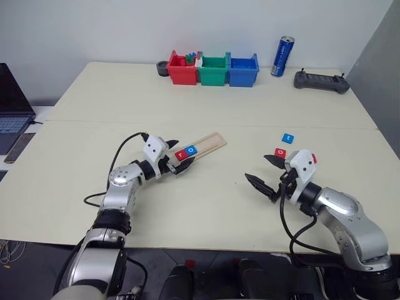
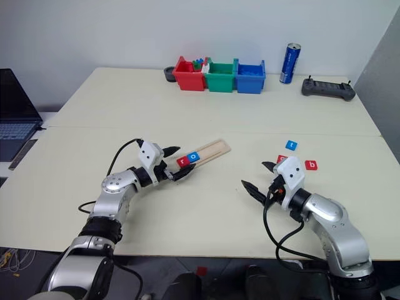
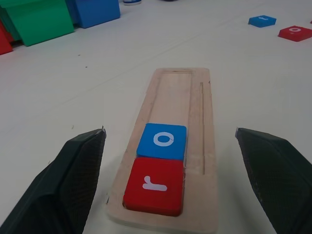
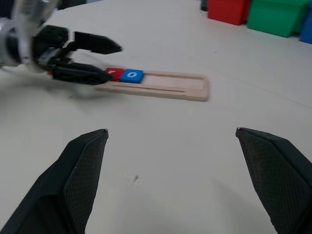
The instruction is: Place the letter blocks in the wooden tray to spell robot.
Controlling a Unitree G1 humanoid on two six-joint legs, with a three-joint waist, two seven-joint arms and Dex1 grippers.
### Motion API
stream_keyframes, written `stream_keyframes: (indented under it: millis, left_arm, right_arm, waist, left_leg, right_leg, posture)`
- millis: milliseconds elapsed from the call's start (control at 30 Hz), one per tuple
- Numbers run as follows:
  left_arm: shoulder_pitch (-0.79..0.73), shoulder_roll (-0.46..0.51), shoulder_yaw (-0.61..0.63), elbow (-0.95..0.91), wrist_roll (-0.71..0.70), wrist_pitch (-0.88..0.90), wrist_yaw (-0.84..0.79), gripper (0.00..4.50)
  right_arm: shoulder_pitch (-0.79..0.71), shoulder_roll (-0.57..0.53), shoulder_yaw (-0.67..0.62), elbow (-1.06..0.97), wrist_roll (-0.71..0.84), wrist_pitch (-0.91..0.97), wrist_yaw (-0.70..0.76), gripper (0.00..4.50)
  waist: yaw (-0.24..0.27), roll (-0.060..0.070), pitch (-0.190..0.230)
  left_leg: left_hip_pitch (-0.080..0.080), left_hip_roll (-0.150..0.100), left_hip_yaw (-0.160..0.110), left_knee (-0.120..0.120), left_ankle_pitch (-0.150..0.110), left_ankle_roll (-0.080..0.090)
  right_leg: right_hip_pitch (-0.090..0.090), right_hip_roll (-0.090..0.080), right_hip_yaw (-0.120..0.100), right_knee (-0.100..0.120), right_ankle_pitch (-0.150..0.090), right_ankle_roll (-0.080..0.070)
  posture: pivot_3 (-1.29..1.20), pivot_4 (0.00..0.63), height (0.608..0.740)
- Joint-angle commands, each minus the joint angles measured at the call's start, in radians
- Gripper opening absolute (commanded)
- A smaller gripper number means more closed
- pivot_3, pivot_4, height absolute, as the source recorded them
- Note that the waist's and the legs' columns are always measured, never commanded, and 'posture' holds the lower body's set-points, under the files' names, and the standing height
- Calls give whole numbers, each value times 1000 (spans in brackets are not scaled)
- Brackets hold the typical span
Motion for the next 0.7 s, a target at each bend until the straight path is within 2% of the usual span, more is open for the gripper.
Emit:
stream_keyframes:
  millis: [33, 367, 700]
  left_arm:
    - [-55, 4, -4, 106, 28, -78, -36, 4500]
    - [-160, -3, 3, 335, 79, -153, -77, 4500]
    - [-217, 2, -1, 434, 129, -169, -65, 4500]
  right_arm:
    - [-15, -29, -15, -48, 28, 1, 22, 4465]
    - [9, -23, -21, -72, 36, 6, -22, 4465]
    - [7, -24, -20, -86, 44, 14, -48, 4465]
  waist:
    - [0, 0, 0]
    - [-1, -1, 0]
    - [-1, -1, 0]
  left_leg:
    - [0, 0, 0, 0, 0, 0]
    - [0, 0, -1, 0, 0, 0]
    - [0, 0, -1, 0, 0, 0]
  right_leg:
    - [0, 0, 0, 0, 0, 0]
    - [0, 0, -1, 1, 0, 0]
    - [0, 0, -1, 1, 0, 0]
  posture:
    - [0, 150, 740]
    - [0, 150, 740]
    - [0, 150, 740]
